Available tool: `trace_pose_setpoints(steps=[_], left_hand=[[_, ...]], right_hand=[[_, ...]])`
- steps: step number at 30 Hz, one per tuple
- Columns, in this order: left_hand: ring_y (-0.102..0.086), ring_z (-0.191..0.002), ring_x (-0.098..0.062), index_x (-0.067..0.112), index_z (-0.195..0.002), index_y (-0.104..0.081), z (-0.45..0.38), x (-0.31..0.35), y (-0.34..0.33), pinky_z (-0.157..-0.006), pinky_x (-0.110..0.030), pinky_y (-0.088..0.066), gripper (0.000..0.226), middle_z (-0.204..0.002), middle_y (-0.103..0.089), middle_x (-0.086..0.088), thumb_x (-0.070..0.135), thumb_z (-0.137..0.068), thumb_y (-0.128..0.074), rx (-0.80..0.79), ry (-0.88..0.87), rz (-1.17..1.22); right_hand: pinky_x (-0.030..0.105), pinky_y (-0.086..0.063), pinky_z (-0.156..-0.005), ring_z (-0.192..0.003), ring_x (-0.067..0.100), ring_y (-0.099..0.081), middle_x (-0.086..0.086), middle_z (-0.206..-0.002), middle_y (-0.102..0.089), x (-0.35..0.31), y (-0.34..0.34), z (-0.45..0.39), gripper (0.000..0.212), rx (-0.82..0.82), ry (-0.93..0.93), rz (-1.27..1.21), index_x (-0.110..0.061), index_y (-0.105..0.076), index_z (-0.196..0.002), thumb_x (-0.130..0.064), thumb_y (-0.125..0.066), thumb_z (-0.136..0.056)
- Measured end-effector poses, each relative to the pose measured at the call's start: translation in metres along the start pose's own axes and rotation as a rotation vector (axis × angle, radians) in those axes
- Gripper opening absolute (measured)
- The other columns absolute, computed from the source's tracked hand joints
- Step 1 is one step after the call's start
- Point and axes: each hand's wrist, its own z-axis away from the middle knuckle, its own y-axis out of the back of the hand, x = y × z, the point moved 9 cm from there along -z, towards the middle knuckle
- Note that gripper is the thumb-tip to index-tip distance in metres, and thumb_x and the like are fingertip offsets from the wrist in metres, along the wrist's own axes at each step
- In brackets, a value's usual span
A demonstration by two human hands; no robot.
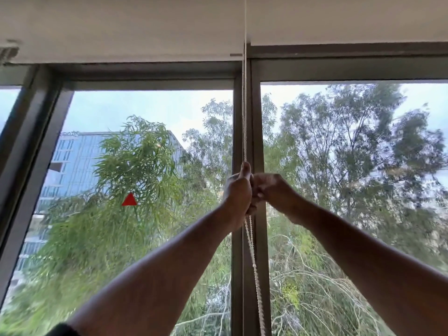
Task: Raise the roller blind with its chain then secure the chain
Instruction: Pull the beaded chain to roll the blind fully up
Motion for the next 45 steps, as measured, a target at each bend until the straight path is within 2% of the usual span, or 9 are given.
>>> trace_pose_setpoints(steps=[3,6,9,13,18,27,32,38,45], left_hand=[[-0.022,-0.028,-0.005,0.022,-0.055,-0.040,0.011,-0.009,-0.009,-0.035,-0.009,-0.018,0.057,-0.039,-0.032,0.009,0.052,-0.103,-0.037,-0.089,0.001,0.063],[-0.020,-0.028,-0.005,0.022,-0.052,-0.035,0.023,-0.020,-0.019,-0.035,-0.008,-0.017,0.060,-0.040,-0.031,0.008,0.052,-0.103,-0.036,-0.129,0.004,0.073],[-0.020,-0.028,-0.005,0.021,-0.048,-0.034,0.030,-0.027,-0.024,-0.036,-0.009,-0.016,0.064,-0.039,-0.029,0.008,0.050,-0.104,-0.034,-0.149,-0.005,0.071],[-0.023,-0.030,-0.005,0.022,-0.054,-0.032,0.035,-0.039,-0.014,-0.036,-0.009,-0.020,0.057,-0.041,-0.031,0.007,0.049,-0.105,-0.030,-0.172,0.003,0.033],[-0.027,-0.031,-0.005,0.023,-0.053,-0.033,0.045,-0.075,-0.006,-0.036,-0.012,-0.024,0.059,-0.042,-0.032,0.008,0.048,-0.106,-0.027,-0.261,0.110,-0.155],[-0.044,-0.031,-0.011,0.011,-0.074,-0.045,0.043,-0.084,0.001,-0.033,-0.020,-0.040,0.037,-0.052,-0.045,-0.004,0.015,-0.108,-0.032,-0.225,0.066,-0.231],[-0.028,-0.033,-0.005,0.019,-0.066,-0.043,0.039,-0.097,0.010,-0.035,-0.014,-0.022,0.044,-0.046,-0.038,0.007,0.026,-0.109,-0.034,-0.128,0.047,-0.189],[-0.029,-0.036,-0.008,0.023,-0.056,-0.046,0.053,-0.125,0.017,-0.039,-0.016,-0.022,0.050,-0.045,-0.040,0.008,0.015,-0.104,-0.037,-0.078,0.066,-0.178],[-0.029,-0.033,-0.004,0.022,-0.058,-0.048,0.098,-0.176,0.027,-0.036,-0.014,-0.022,0.048,-0.043,-0.040,0.011,0.023,-0.106,-0.040,-0.024,0.151,-0.139]], right_hand=[[0.033,-0.055,-0.076,-0.083,0.024,-0.069,0.016,-0.094,-0.071,-0.018,0.013,-0.022,0.027,0.090,-0.144,-0.518,-0.003,-0.065,-0.106,0.008,-0.041,-0.100],[0.026,-0.048,-0.054,-0.062,0.017,-0.059,0.008,-0.079,-0.062,-0.044,0.011,-0.043,0.019,0.112,-0.183,-0.820,-0.008,-0.057,-0.108,-0.012,-0.038,-0.109],[0.019,-0.022,-0.038,-0.043,0.008,-0.034,-0.003,-0.062,-0.041,-0.048,0.014,-0.056,0.028,0.269,-0.146,-0.633,-0.018,-0.058,-0.100,-0.005,-0.033,-0.104],[0.021,-0.022,-0.044,-0.043,0.013,-0.033,-0.002,-0.058,-0.045,-0.044,0.004,-0.053,0.039,0.350,-0.026,-0.431,-0.025,-0.059,-0.085,0.003,-0.033,-0.090],[0.016,-0.022,-0.039,-0.038,0.007,-0.031,-0.005,-0.054,-0.043,-0.025,-0.015,-0.043,0.040,0.370,0.020,-0.421,-0.024,-0.057,-0.078,0.005,-0.037,-0.097],[0.014,-0.020,-0.034,-0.032,0.001,-0.027,-0.003,-0.051,-0.039,0.007,-0.025,-0.012,0.038,0.364,0.043,-0.498,-0.021,-0.055,-0.080,0.004,-0.039,-0.103],[0.016,-0.019,-0.040,-0.036,0.007,-0.026,-0.006,-0.051,-0.039,0.025,-0.031,0.003,0.032,0.283,-0.043,-0.568,-0.021,-0.053,-0.086,-0.004,-0.036,-0.106],[0.016,-0.019,-0.037,-0.040,0.006,-0.025,-0.007,-0.052,-0.033,0.048,-0.061,0.036,0.031,0.113,-0.176,-0.752,-0.017,-0.053,-0.088,-0.008,-0.032,-0.109],[0.027,-0.040,-0.048,-0.051,0.015,-0.045,0.005,-0.064,-0.048,0.066,-0.087,0.086,0.026,0.029,-0.210,-0.665,-0.011,-0.060,-0.090,-0.006,-0.043,-0.108]])
